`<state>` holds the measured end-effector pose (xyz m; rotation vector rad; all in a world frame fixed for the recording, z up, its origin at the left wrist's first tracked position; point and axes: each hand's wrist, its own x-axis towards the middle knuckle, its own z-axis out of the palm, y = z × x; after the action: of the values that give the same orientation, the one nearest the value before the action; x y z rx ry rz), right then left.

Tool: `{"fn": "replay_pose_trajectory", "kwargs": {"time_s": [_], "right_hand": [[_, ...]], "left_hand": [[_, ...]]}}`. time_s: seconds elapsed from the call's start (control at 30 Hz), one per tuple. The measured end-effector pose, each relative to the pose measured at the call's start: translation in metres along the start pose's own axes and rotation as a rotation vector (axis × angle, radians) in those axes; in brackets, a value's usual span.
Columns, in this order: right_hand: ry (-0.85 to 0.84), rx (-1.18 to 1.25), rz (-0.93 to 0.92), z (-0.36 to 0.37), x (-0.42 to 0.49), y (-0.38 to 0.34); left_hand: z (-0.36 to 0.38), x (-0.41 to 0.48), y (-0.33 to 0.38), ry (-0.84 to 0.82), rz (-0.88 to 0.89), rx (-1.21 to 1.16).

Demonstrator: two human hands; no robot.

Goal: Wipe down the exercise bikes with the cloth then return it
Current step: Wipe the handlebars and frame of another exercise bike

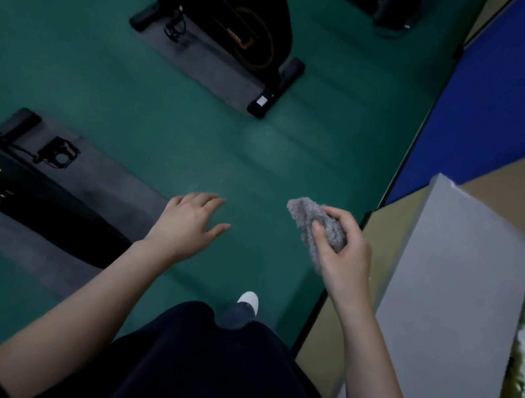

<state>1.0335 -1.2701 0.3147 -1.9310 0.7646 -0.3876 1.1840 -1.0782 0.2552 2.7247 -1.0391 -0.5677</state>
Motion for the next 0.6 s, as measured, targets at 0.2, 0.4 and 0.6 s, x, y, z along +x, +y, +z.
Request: {"fn": "replay_pose_trajectory", "kwargs": {"time_s": [0.2,0.4,0.6], "right_hand": [[-0.024,0.017,-0.018,-0.024,0.063,0.013],[-0.086,0.028,-0.042,-0.018,0.121,0.01],[-0.121,0.024,-0.097,0.007,0.2,-0.006]], "left_hand": [[-0.007,0.045,0.034,0.065,-0.032,0.006],[-0.014,0.083,0.033,0.076,-0.1,0.018],[-0.029,0.148,0.007,0.088,-0.166,-0.035]]}}
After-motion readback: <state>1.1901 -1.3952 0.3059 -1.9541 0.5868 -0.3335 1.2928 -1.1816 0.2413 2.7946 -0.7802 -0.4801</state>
